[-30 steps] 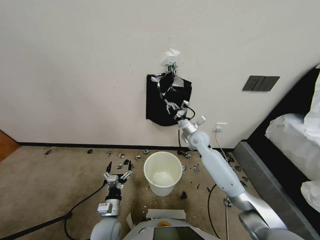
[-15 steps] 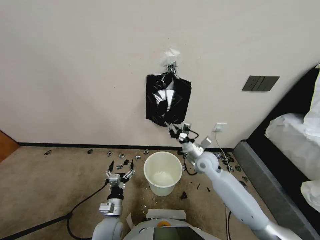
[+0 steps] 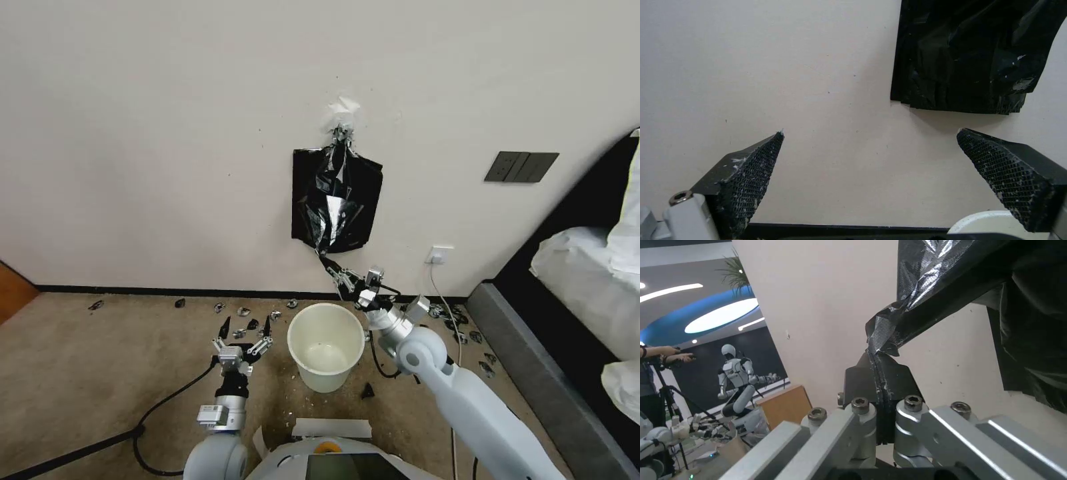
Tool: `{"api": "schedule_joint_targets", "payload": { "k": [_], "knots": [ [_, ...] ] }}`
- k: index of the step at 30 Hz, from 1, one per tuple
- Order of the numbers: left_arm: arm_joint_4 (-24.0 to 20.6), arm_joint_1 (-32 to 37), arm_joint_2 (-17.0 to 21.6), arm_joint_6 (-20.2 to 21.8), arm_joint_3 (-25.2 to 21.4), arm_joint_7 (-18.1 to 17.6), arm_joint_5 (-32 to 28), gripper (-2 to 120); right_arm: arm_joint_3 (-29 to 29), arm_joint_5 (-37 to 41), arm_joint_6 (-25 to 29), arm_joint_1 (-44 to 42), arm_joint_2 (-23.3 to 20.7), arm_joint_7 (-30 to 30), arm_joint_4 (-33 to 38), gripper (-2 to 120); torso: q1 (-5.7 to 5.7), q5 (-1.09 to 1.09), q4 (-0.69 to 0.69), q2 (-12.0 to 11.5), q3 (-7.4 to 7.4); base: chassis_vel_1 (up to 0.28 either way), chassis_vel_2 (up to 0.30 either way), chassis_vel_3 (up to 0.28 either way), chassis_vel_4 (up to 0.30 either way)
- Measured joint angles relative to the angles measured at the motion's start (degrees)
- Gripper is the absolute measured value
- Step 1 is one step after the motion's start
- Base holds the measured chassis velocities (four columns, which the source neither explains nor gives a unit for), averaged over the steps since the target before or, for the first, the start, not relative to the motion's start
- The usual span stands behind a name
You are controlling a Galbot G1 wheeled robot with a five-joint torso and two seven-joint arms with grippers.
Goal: Place a trash bag onto the trash bin.
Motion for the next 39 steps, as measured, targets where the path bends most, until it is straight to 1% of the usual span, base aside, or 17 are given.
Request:
{"api": "schedule_joint_targets", "payload": {
  "k": [18,23,30,33,34,35,37,38,39],
  "knots": [
    [0.0,-0.2,0.4,0.1,0.4,0.0,0.0,100,-1.6,-3.2,1.1,-5.1,-0.8,-0.6,1.3,0,0.0,0.0,0.0,0.0,0.0,0.0,0.0,0.0,0.0],
    [-0.2,-0.3,0.6,0.1,0.6,0.0,0.0,100,-1.8,-3.2,1.2,-5.0,-0.9,-0.6,1.3,0,0.0,0.0,0.0,0.0,0.0,0.0,0.0,0.0,0.0],
    [-2.3,-0.9,2.5,1.1,1.4,-0.1,-0.9,100,-1.1,-0.8,1.2,-2.4,-0.8,1.7,1.6,0,0.0,0.0,0.0,0.0,0.0,0.0,0.0,0.0,0.0],
    [-4.4,-2.6,6.5,2.4,1.7,-0.2,-2.5,100,0.0,1.2,1.1,-0.7,-0.4,4.5,2.5,0,0.01,-0.01,0.0,0.0,0.0,0.0,0.0,0.0,0.0],
    [-4.4,-2.6,6.5,2.4,1.7,-0.2,-2.5,100,0.0,1.2,1.1,-0.7,-0.4,4.5,2.5,0,0.01,-0.01,0.0,0.0,0.0,0.0,0.0,0.0,0.0],
    [-5.1,-3.5,8.1,3.0,1.7,-0.2,-3.3,100,0.2,1.6,1.0,-0.3,-0.4,5.4,2.8,0,0.01,-0.01,0.0,0.0,0.01,0.0,0.0,0.0,0.0],
    [-6.9,-6.2,13.2,5.0,1.6,-0.3,-6.4,100,0.5,2.2,0.9,0.5,-0.3,7.7,3.2,0,0.01,-0.01,0.0,0.0,0.01,0.0,0.0,0.0,0.0],
    [-6.9,-6.2,13.2,5.0,1.6,-0.3,-6.4,100,0.5,2.2,0.9,0.5,-0.3,7.7,3.2,0,0.01,-0.01,0.0,0.0,0.01,0.0,0.0,0.0,0.0],
    [-7.8,-7.8,15.8,6.0,1.4,-0.6,-8.5,100,0.5,2.2,0.8,0.6,-0.2,8.4,3.3,0,0.01,-0.01,0.0,0.0,0.01,0.0,0.0,0.0,0.0]
  ]
}}
